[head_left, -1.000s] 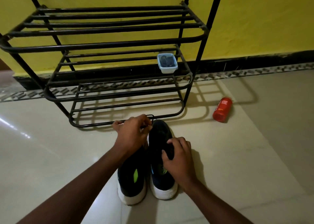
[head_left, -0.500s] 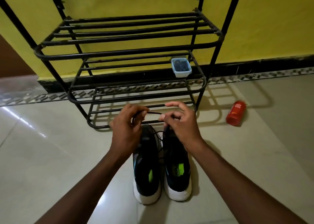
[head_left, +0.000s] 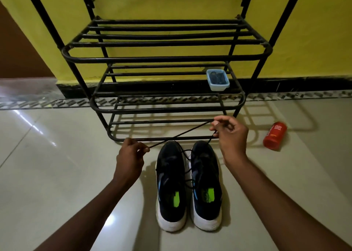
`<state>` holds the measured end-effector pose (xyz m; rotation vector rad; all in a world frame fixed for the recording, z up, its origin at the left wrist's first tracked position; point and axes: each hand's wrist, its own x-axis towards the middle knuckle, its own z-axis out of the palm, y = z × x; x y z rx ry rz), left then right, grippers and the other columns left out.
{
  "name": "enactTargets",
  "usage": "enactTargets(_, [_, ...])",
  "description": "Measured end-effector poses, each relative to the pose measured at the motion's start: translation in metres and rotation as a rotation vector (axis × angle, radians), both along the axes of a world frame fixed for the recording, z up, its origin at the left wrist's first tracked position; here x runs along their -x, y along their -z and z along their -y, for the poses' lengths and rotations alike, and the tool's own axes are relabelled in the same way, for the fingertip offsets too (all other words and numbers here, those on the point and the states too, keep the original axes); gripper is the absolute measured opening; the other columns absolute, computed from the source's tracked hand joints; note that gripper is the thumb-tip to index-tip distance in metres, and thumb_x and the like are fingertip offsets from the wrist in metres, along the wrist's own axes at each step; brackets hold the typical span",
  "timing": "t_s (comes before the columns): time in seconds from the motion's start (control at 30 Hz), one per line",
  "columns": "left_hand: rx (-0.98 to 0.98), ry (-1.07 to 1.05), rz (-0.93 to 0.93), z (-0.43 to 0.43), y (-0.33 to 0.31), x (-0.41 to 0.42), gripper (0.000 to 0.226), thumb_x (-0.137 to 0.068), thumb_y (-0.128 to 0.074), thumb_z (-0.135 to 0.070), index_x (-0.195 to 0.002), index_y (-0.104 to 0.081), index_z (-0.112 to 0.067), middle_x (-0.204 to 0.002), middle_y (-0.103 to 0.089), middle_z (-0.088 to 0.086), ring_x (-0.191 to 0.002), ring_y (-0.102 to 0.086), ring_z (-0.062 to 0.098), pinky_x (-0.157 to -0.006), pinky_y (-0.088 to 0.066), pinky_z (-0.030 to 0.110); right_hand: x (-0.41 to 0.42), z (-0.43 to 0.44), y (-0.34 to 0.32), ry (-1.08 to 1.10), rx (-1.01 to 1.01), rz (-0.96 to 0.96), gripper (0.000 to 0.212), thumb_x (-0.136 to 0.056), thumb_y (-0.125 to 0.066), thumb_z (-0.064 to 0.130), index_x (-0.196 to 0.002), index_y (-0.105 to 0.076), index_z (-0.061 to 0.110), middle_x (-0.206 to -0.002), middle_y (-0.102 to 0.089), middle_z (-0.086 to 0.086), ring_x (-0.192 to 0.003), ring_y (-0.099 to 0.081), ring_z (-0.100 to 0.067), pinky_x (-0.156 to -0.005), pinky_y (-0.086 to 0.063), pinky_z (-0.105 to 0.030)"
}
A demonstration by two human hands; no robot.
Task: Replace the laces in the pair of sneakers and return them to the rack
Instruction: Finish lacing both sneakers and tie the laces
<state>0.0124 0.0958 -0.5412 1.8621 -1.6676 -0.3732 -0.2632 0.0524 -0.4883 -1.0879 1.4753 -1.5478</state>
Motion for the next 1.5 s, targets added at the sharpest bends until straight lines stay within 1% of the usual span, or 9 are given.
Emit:
enactTargets(0.13, [-0.01, 0.017, -0.109, -0.001, -0.014, 0.019, 0.009, -0.093, -0.071, -0.012, -0.091, -0.08, -0.015, -0.091, -0.062, 0.0, -0.08, -0.058, 0.017, -0.068, -0.041, 0.026, 0.009, 0.001, 0.013, -0.078, -0.048, -0.198, 0.017, -0.09, -0.07, 0.008, -0.1, -0.075, 0.022, -0.095, -0.075, 0.005, -0.092, -0.071, -0.009, -0.077, -0.057, -0.024])
enactTargets(0.23, [-0.119, 0.077, -0.282, 0.004, -0.022, 0.042, 0.005, -0.091, -0.074, -0.018, -0.087, -0.077, -0.017, -0.079, -0.067, -0.004, -0.073, -0.061, 0.012, -0.063, -0.041, 0.013, 0.016, -0.013, 0.026, -0.062, -0.079, -0.391, 0.023, -0.088, -0.071, 0.004, -0.101, -0.072, 0.023, -0.101, -0.072, 0.002, -0.096, -0.067, -0.008, -0.079, -0.047, -0.005])
enactTargets(0.33, [-0.25, 0.124, -0.53, 0.007, -0.027, 0.072, 0.007, -0.091, -0.073, -0.013, -0.086, -0.069, -0.013, -0.071, -0.066, -0.004, -0.063, -0.06, 0.009, -0.061, -0.049, 0.023, 0.023, -0.03, 0.038, -0.082, -0.136, -0.514, 0.023, -0.081, -0.075, 0.005, -0.092, -0.069, 0.024, -0.095, -0.07, 0.003, -0.09, -0.066, -0.006, -0.074, -0.041, 0.0])
enactTargets(0.47, [-0.342, 0.125, -0.786, 0.009, -0.03, 0.108, 0.009, -0.089, -0.07, 0.004, -0.089, -0.062, 0.008, -0.072, -0.069, 0.009, -0.063, -0.07, 0.014, -0.064, -0.059, 0.025, 0.027, -0.05, 0.045, -0.275, -0.264, -0.633, 0.016, -0.073, -0.083, 0.02, -0.087, -0.075, 0.023, -0.085, -0.074, 0.009, -0.08, -0.067, 0.0, -0.078, -0.052, -0.015])
enactTargets(0.63, [-0.405, 0.117, -0.743, 0.013, -0.013, 0.136, 0.012, -0.084, -0.076, 0.005, -0.079, -0.066, 0.002, -0.07, -0.072, 0.013, -0.071, -0.076, 0.026, -0.069, -0.061, 0.034, 0.028, -0.057, 0.045, -0.384, -0.323, -0.789, 0.036, -0.072, -0.08, 0.027, -0.107, -0.075, 0.023, -0.101, -0.075, 0.002, -0.096, -0.068, -0.011, -0.088, -0.051, -0.017])
enactTargets(0.8, [-0.461, 0.033, -0.762, 0.012, 0.006, 0.156, 0.024, -0.083, -0.074, 0.009, -0.07, -0.059, -0.004, -0.074, -0.07, 0.014, -0.072, -0.074, 0.024, -0.07, -0.062, 0.034, 0.025, -0.062, 0.061, -0.249, -0.309, -0.61, 0.021, -0.079, -0.072, 0.008, -0.096, -0.076, 0.02, -0.088, -0.074, 0.005, -0.082, -0.07, -0.003, -0.072, -0.048, -0.002])
enactTargets(0.93, [-0.474, -0.012, -0.773, 0.011, 0.02, 0.162, 0.026, -0.084, -0.074, 0.008, -0.07, -0.058, -0.008, -0.075, -0.071, 0.015, -0.072, -0.075, 0.028, -0.073, -0.062, 0.039, 0.033, -0.065, 0.073, -0.139, -0.313, -0.366, 0.019, -0.079, -0.073, 0.002, -0.083, -0.074, 0.021, -0.079, -0.074, 0.01, -0.078, -0.071, 0.0, -0.075, -0.058, -0.019])
enactTargets(1.1, [-0.466, -0.029, -0.761, 0.01, 0.019, 0.165, 0.018, -0.085, -0.074, 0.006, -0.077, -0.062, -0.004, -0.081, -0.072, 0.015, -0.075, -0.075, 0.026, -0.066, -0.061, 0.031, 0.036, -0.065, 0.079, -0.116, -0.345, -0.11, 0.021, -0.079, -0.071, -0.009, -0.082, -0.076, 0.012, -0.076, -0.076, 0.003, -0.074, -0.072, -0.005, -0.067, -0.052, -0.016])
enactTargets(1.5, [-0.37, -0.007, -0.608, 0.005, 0.021, 0.17, 0.024, -0.081, -0.081, -0.002, -0.07, -0.061, -0.009, -0.074, -0.075, 0.007, -0.068, -0.075, 0.017, -0.066, -0.062, 0.029, 0.035, -0.068, 0.082, -0.095, -0.346, -0.04, 0.024, -0.081, -0.069, -0.008, -0.083, -0.077, 0.014, -0.075, -0.076, 0.003, -0.074, -0.073, -0.008, -0.064, -0.055, -0.017])
